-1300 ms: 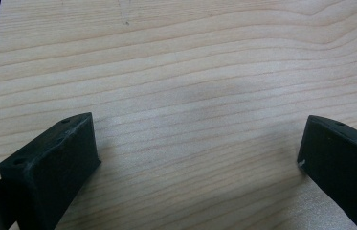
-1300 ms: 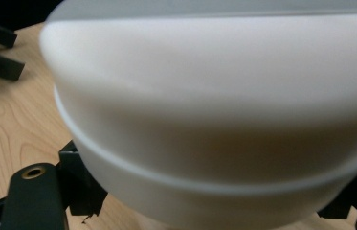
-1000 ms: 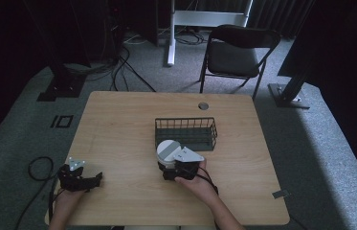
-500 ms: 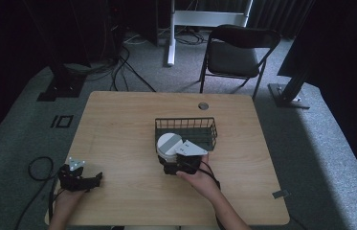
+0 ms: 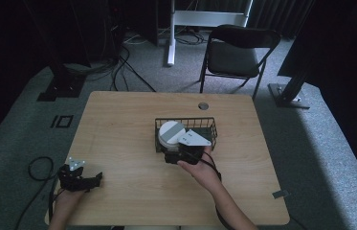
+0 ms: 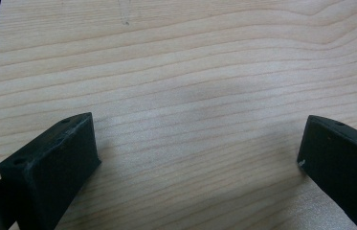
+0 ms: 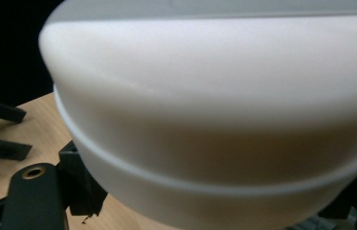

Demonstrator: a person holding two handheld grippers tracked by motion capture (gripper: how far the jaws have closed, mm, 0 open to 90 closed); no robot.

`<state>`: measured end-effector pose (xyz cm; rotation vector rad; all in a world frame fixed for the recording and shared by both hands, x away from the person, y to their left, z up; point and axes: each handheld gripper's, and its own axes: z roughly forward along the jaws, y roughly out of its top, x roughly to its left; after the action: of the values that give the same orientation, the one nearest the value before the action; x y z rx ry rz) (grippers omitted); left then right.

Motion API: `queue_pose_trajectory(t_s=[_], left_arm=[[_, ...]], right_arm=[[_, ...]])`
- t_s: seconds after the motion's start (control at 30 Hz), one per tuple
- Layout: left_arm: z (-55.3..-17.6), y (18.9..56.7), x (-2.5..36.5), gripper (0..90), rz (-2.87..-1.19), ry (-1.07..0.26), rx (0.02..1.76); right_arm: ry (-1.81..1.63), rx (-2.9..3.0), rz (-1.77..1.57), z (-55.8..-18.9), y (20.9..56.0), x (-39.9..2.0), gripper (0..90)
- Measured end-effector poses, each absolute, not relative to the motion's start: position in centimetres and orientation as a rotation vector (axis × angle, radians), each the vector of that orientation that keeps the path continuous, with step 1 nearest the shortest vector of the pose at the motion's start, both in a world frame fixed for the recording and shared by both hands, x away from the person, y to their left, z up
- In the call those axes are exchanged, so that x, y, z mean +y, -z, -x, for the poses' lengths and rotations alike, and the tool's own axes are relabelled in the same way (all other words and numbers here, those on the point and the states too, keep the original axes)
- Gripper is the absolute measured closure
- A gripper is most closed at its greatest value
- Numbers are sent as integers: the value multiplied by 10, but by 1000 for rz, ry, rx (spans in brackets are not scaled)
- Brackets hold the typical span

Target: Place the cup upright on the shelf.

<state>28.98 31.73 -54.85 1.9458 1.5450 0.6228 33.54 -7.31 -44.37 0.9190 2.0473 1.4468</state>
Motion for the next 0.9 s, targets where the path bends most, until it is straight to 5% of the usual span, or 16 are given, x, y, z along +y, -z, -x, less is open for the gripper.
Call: queue_pose_trajectory(t_s=[0.9], left_arm=[[-290, 549, 317, 1, -1944, -622, 1546]], right_arm=[[-1316, 1790, -1128, -389, 421, -104, 184]])
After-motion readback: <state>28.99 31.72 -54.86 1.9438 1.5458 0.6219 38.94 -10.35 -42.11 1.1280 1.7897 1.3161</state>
